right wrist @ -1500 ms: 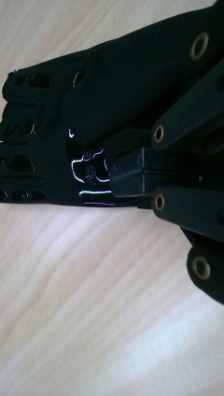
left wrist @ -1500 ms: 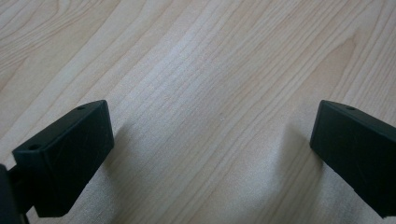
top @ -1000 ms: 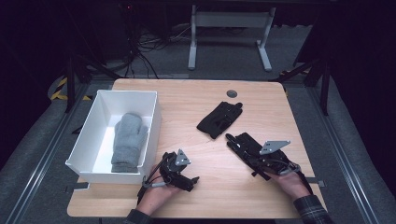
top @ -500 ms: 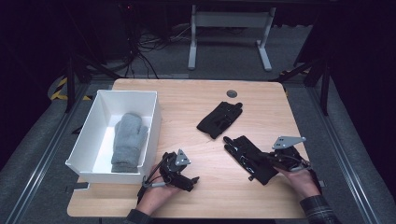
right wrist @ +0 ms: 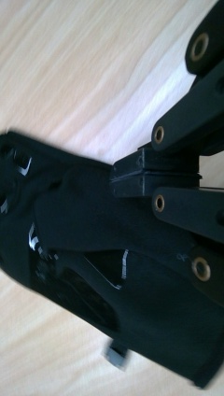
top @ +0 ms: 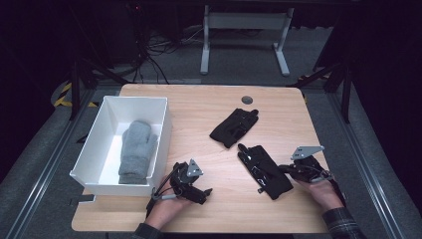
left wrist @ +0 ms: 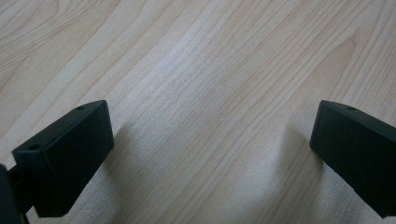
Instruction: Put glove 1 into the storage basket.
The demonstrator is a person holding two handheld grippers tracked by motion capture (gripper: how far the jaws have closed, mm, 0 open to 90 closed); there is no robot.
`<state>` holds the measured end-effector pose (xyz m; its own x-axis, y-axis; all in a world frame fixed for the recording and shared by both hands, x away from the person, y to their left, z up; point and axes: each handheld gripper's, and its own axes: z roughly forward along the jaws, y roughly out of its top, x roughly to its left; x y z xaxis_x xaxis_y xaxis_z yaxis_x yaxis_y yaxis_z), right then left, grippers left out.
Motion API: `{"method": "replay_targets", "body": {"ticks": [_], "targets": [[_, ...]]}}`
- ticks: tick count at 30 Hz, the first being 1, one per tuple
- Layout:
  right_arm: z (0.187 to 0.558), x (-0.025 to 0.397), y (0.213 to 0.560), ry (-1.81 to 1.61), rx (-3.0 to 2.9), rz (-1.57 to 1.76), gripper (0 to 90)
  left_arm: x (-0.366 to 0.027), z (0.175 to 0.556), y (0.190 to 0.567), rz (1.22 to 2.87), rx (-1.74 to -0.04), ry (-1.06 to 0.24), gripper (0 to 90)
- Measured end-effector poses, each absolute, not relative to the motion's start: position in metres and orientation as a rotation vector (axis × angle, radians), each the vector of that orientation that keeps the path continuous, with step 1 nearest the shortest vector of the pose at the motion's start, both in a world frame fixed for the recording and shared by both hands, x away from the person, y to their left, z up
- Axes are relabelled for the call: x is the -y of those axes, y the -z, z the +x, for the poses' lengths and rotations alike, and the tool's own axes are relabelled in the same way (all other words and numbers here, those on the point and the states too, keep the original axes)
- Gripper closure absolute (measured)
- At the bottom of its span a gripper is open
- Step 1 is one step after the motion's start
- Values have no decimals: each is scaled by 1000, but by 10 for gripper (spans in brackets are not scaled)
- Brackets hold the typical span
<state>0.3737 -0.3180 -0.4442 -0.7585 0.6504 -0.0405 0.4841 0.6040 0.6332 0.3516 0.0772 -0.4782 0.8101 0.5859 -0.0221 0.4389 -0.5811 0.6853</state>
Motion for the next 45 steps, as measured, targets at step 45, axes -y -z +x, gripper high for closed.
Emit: {"method": "replay_targets", "body": {"ticks": [45], "targets": [[334,273,442,-1023,-2639,726,659,-76,353,476,2301,-756,-259,7]]}}
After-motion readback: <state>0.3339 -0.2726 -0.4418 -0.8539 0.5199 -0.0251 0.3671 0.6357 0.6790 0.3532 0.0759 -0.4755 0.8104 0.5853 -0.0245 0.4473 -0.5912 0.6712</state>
